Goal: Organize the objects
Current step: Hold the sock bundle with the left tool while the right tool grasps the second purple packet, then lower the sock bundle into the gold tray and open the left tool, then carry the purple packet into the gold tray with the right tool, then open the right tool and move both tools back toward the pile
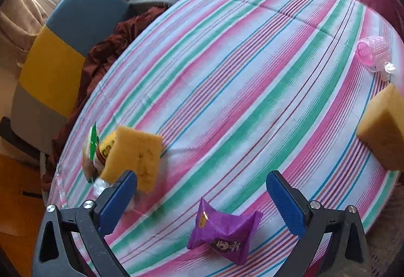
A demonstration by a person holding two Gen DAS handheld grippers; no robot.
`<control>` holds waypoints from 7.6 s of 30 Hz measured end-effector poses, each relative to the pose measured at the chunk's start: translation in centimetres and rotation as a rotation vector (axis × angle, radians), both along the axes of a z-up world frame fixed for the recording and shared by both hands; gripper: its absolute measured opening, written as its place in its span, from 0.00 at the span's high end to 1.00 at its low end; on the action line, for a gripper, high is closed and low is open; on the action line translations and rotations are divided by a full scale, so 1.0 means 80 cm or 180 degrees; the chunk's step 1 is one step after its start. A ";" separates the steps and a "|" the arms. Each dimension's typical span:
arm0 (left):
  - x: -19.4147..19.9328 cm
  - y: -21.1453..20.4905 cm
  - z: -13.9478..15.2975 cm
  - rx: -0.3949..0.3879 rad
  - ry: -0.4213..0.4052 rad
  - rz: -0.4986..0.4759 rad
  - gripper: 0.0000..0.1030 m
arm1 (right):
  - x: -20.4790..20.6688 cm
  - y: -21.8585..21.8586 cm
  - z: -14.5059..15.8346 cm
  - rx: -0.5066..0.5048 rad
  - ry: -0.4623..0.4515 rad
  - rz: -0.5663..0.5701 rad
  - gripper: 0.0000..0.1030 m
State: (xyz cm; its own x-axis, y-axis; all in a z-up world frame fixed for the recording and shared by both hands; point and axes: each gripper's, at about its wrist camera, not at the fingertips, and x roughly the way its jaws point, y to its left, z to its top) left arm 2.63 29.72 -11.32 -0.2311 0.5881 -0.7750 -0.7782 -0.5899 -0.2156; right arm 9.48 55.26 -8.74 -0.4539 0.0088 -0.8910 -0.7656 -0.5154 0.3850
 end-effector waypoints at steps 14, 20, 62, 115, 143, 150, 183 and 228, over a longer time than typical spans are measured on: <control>0.001 0.004 -0.004 0.0003 0.0044 0.0005 0.27 | -0.010 -0.024 0.001 -0.0537 0.0557 0.0563 0.00; 0.001 0.002 -0.004 0.0024 0.0041 0.0011 0.27 | -0.025 -0.027 -0.006 -0.0439 0.0327 0.0646 0.00; 0.000 0.001 -0.004 0.0078 0.0006 0.0038 0.27 | -0.059 -0.118 -0.011 -0.0195 -0.0100 0.2028 0.31; -0.111 -0.237 0.099 0.0233 0.0044 0.1526 0.30 | -0.085 -0.174 -0.022 0.0975 -0.0380 0.2418 0.60; -0.121 -0.369 0.050 -0.0210 -0.0189 0.2434 0.19 | -0.102 -0.190 -0.031 0.1069 -0.0406 0.2438 0.59; -0.101 -0.368 0.091 -0.0339 0.0353 0.2555 0.19 | -0.101 -0.191 -0.030 0.1141 -0.0412 0.2416 0.60; -0.074 -0.363 0.100 -0.0140 0.0513 0.2348 0.19 | -0.112 -0.382 0.082 0.0827 0.0802 0.3046 0.60; -0.077 -0.402 0.093 0.0054 0.0287 0.2498 0.25 | -0.072 -0.463 0.076 0.2134 0.0803 0.2651 0.00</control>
